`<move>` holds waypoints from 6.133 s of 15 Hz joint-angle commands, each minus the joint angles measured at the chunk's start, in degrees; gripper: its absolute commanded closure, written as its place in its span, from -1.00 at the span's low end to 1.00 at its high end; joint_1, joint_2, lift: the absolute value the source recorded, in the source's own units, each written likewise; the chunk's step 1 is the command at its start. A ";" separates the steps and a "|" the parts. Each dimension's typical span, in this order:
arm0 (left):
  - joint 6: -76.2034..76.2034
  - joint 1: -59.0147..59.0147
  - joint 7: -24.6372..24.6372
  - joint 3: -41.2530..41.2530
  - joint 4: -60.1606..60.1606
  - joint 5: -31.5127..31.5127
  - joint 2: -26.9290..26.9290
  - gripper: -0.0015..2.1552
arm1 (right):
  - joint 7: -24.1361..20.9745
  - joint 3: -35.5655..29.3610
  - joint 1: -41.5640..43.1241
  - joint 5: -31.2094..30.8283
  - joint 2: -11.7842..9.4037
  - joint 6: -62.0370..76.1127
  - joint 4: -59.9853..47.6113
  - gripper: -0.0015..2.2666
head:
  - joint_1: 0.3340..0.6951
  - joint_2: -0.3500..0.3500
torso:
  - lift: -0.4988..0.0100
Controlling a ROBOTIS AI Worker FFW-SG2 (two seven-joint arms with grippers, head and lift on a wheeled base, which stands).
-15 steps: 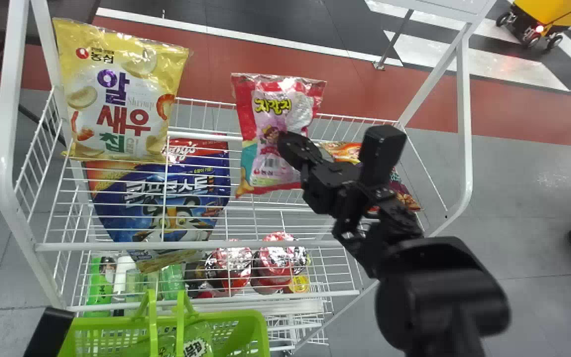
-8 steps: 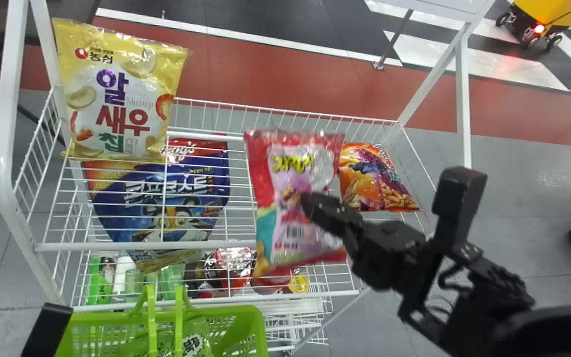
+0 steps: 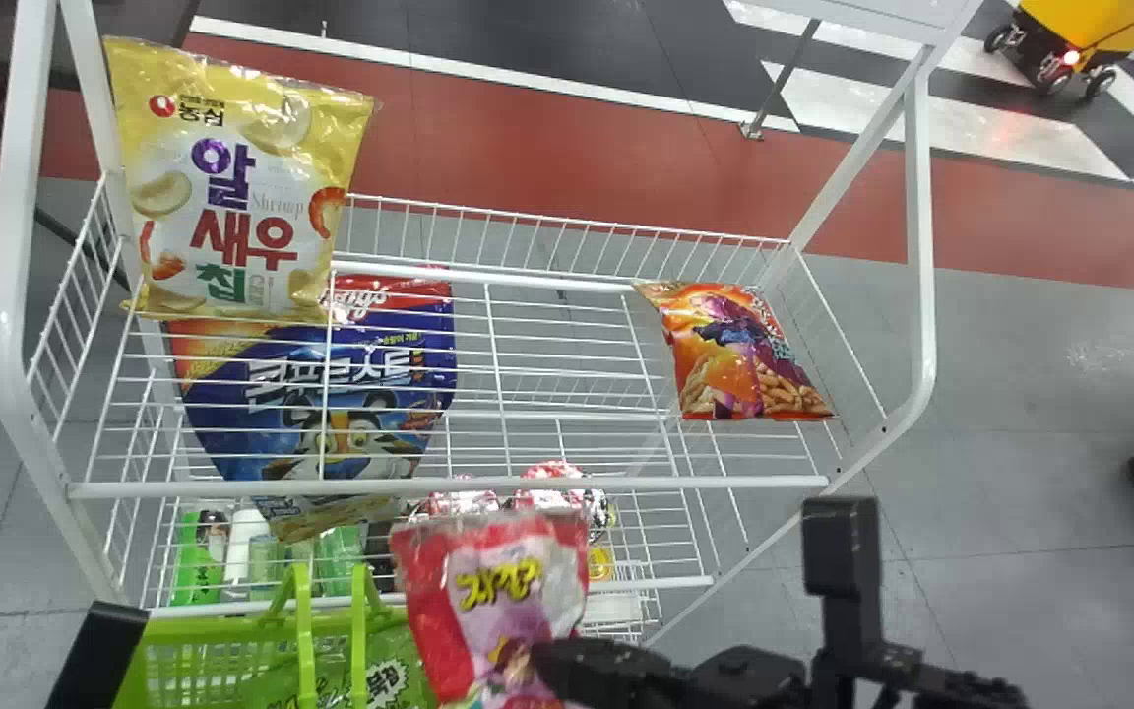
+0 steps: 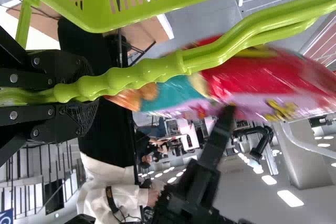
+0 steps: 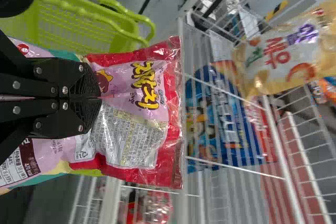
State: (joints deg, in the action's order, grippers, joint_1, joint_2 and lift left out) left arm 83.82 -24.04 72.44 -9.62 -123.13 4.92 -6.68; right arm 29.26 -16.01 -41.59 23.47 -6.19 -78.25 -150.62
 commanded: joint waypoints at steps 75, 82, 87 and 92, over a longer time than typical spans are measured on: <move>-0.88 2.33 -1.51 -2.33 2.55 -1.05 0.00 0.66 | -4.12 -0.77 -2.97 -0.97 2.50 31.00 -2.31 0.88 | 1.00 -1.00 | 0.90; -1.41 2.60 -1.34 -2.24 2.81 -0.70 0.00 0.66 | -3.33 9.68 -5.43 -6.16 -3.56 24.32 3.49 0.88 | 1.00 -1.00 | 0.90; -1.41 2.60 -1.51 -2.42 2.64 -0.79 0.00 0.66 | -6.93 20.93 -4.28 -11.61 -9.80 32.58 15.36 0.88 | 1.00 -1.00 | 0.90; -1.41 2.42 -1.51 -2.50 2.55 -0.97 0.09 0.66 | -6.41 29.81 -4.28 -11.96 -12.70 32.05 16.06 0.88 | 1.00 -0.99 | 0.90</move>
State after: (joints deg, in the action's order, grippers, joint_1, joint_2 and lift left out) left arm 82.40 -21.52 70.91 -12.21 -120.50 3.96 -6.59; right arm 22.78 11.26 -45.95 11.60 -18.11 -44.96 -134.59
